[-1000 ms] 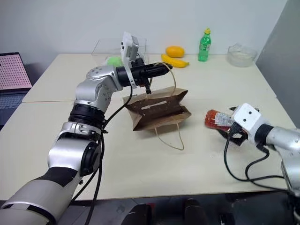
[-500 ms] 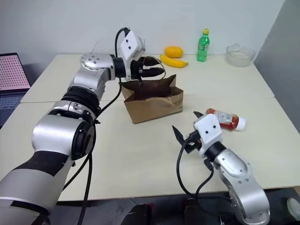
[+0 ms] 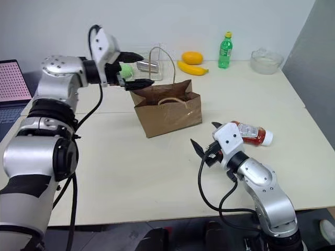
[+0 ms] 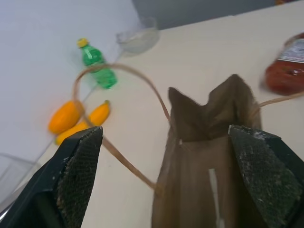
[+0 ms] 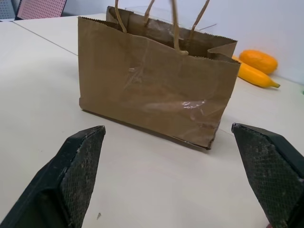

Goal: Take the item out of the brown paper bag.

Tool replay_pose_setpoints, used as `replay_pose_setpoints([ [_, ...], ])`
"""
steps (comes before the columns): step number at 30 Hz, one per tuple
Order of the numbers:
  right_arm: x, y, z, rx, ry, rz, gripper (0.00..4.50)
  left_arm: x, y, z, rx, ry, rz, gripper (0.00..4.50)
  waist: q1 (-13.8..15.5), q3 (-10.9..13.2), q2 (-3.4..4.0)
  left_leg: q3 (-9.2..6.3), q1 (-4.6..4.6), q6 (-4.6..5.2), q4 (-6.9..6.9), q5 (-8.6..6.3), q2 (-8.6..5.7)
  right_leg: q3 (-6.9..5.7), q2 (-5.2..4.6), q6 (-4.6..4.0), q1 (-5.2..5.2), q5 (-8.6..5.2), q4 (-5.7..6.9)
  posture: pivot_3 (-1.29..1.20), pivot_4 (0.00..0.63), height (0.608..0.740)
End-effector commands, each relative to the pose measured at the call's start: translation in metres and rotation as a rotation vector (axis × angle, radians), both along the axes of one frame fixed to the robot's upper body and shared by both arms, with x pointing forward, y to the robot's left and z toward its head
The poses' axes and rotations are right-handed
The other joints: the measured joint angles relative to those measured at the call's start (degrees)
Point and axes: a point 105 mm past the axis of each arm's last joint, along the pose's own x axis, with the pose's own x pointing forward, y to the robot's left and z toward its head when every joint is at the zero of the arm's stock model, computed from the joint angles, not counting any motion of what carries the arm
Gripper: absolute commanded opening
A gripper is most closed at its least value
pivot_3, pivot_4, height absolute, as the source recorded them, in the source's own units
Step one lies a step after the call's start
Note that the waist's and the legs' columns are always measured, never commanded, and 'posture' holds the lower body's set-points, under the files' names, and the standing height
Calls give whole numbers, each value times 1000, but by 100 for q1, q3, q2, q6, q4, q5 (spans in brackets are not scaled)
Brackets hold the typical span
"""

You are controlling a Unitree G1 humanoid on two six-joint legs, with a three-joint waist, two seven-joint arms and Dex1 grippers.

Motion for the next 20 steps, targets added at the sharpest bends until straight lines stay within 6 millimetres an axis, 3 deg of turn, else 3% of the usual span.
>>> replay_pose_setpoints([
  [1,-1,0,19,23,-111,21,4500,-10,24,24,-235,-87,95,4466,-4,0,0,0,0,0,1,0,-1,1,-1,0,0,0,1,0,150,740],
  [4,-4,-2,23,66,-169,38,4500,-34,27,10,-378,-130,142,4466,-47,-3,4,-2,1,0,-1,0,6,5,-4,-1,-2,0,4,0,150,740],
  [9,-9,-14,12,103,-197,-4,4500,-79,27,-52,-489,-113,403,4466,-6,-6,2,-5,-1,-1,-2,0,16,10,-9,-5,-2,3,-6,0,150,740],
  [12,-9,-25,5,143,-200,-58,4500,-101,28,-87,-453,-146,540,4466,59,-8,1,6,7,-1,2,-1,7,14,-7,-11,3,10,-3,0,150,740],
  [16,-10,-33,-3,197,-191,-97,4500,-121,27,-129,-446,-122,656,4466,113,-13,8,9,38,-1,0,0,11,13,-1,-16,36,14,-4,0,150,740],
  [20,-10,-32,-11,197,-176,-91,4500,-126,19,-144,-494,-117,664,4466,153,-12,7,11,105,3,-10,-4,10,10,0,-14,108,11,-29,0,150,740],
])
